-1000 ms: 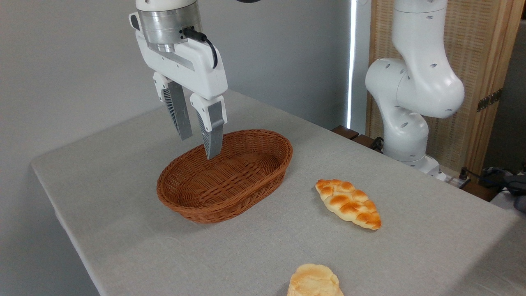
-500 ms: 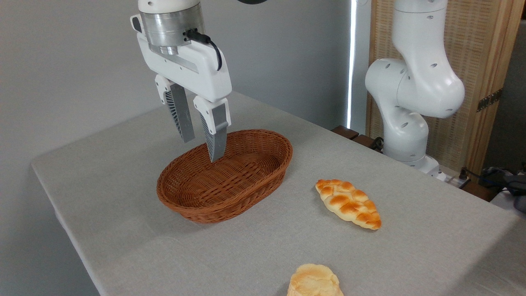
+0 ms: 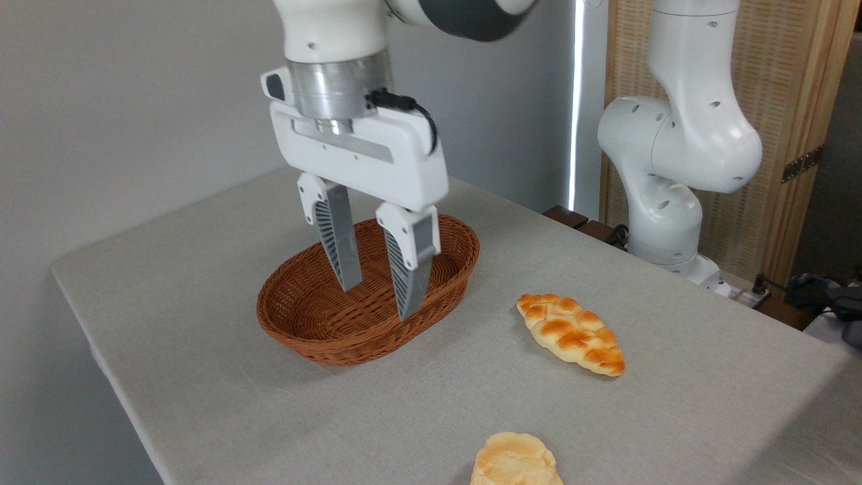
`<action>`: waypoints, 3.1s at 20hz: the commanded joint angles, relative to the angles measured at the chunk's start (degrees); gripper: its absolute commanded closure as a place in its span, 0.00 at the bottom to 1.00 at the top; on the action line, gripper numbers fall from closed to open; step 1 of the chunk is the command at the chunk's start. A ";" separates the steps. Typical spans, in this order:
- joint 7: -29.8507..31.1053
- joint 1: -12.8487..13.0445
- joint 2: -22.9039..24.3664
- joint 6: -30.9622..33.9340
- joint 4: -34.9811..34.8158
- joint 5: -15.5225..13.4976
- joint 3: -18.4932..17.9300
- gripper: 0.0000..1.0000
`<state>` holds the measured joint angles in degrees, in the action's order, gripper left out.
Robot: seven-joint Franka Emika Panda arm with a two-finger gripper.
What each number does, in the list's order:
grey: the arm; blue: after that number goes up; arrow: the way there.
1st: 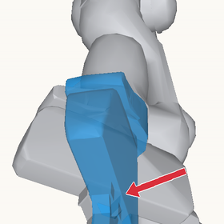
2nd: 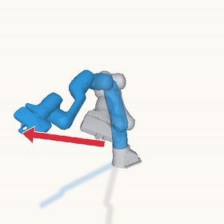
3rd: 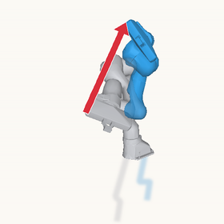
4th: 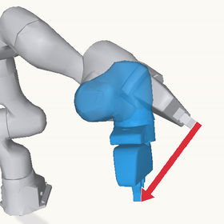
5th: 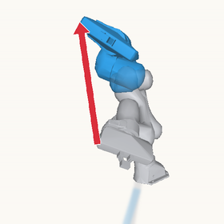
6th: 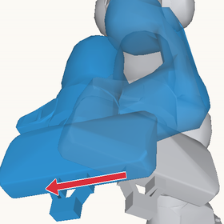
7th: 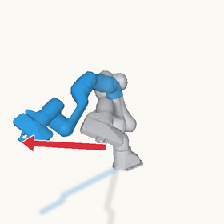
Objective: Put bread into the basket
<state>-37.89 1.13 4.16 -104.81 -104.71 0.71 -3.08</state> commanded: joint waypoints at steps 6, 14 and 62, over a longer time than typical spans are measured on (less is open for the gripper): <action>-8.68 0.36 2.43 -8.04 -9.19 0.52 -8.86 0.00; -9.40 0.19 1.64 -17.25 -15.86 0.52 -11.59 0.00; -19.33 0.71 -3.64 -24.66 -18.86 1.40 -19.07 0.06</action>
<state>-56.83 1.34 0.56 -127.51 -122.94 2.27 -21.86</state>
